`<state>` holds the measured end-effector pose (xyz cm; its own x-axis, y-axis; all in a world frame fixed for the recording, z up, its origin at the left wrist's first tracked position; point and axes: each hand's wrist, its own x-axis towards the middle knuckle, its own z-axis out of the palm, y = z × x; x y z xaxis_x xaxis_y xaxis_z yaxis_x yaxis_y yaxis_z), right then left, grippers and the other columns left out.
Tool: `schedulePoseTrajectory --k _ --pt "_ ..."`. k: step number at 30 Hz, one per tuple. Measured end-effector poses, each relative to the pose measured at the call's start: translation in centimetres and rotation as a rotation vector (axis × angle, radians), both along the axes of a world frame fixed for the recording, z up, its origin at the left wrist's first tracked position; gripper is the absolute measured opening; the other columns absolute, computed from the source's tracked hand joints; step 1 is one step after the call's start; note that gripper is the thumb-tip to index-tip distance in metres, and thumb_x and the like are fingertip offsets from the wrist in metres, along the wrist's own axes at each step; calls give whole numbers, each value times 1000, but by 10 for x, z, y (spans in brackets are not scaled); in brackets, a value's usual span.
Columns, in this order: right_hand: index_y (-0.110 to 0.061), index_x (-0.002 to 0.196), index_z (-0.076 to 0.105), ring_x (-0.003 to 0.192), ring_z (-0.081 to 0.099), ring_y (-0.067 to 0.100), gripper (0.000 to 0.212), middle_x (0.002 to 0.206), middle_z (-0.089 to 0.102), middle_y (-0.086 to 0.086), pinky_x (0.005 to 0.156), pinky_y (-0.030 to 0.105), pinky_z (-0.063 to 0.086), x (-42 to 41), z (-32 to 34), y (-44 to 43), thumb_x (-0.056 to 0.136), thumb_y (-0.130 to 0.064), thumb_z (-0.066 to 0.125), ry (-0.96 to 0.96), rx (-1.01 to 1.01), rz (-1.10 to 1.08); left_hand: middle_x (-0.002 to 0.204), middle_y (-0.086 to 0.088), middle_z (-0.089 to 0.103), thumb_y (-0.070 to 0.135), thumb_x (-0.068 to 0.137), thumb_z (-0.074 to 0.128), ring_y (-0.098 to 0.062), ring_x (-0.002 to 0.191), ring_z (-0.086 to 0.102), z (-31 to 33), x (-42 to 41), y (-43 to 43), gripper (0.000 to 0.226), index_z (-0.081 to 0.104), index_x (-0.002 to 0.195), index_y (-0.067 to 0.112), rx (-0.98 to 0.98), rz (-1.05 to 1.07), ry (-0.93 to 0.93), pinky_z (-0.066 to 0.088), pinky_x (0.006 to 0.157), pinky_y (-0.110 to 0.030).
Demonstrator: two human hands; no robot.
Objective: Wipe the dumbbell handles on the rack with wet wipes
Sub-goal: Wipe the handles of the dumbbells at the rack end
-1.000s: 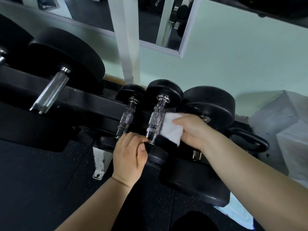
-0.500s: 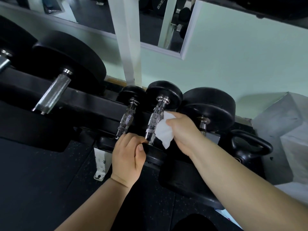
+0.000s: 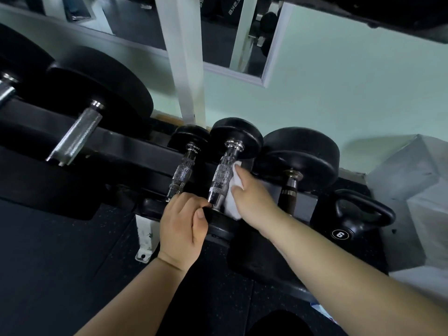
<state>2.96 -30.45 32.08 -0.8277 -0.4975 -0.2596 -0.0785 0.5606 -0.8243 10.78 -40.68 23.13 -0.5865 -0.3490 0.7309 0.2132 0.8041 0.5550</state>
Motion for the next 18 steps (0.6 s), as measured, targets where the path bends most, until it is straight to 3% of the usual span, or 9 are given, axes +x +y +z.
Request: schedulePoseTrajectory --k 2,4,5,7,10,13,16,18 --pt "-13 138 35 123 39 13 44 140 41 3 85 12 32 6 -3 12 95 -2 33 -44 18 53 66 -12 60 36 100 15 -14 70 45 0 0 -1 55 57 80 7 3 -3 17 37 65 -24" --pt "-16 133 45 101 51 16 43 120 53 4 75 18 40 4 4 19 94 -1 33 -130 -75 -44 66 -12 60 36 100 15 -14 70 45 0 0 -1 49 53 82 11 3 -9 32 37 65 -25" --pt "-18 133 45 100 52 17 44 120 53 4 78 22 42 -1 7 21 93 -1 33 -126 -116 -127 65 -12 60 36 100 15 -13 70 45 0 -1 -1 52 55 80 9 5 -4 31 37 65 -24" --pt "-22 137 38 116 41 8 47 138 42 2 95 16 32 -9 11 17 94 -2 31 -14 -147 -195 65 -12 61 37 100 15 -13 70 45 0 -1 1 62 60 76 3 10 8 20 37 64 -24" --pt "-18 143 24 131 18 2 50 152 17 -1 88 -5 9 -6 12 -1 96 -2 32 141 -50 29 65 -12 61 37 100 15 -13 70 45 0 -1 1 62 60 76 3 2 16 21 37 64 -23" --pt "-12 145 11 140 -4 9 52 154 -11 1 84 0 -2 4 1 -15 97 -6 29 101 63 115 66 -12 61 38 100 14 -13 70 45 -1 -2 -1 60 59 78 5 -8 15 27 36 65 -23" --pt "-2 138 24 123 9 -9 41 154 2 1 76 -10 -2 19 -2 -6 97 -5 29 57 46 146 65 -12 61 38 100 14 -13 69 45 -3 -2 0 68 63 72 -1 -9 16 19 36 65 -23" --pt "1 132 34 106 22 -15 35 148 21 6 66 -16 10 28 1 3 97 -4 31 33 48 177 65 -12 61 38 100 14 -13 69 45 -2 -1 0 60 59 78 6 -1 14 29 36 65 -23"
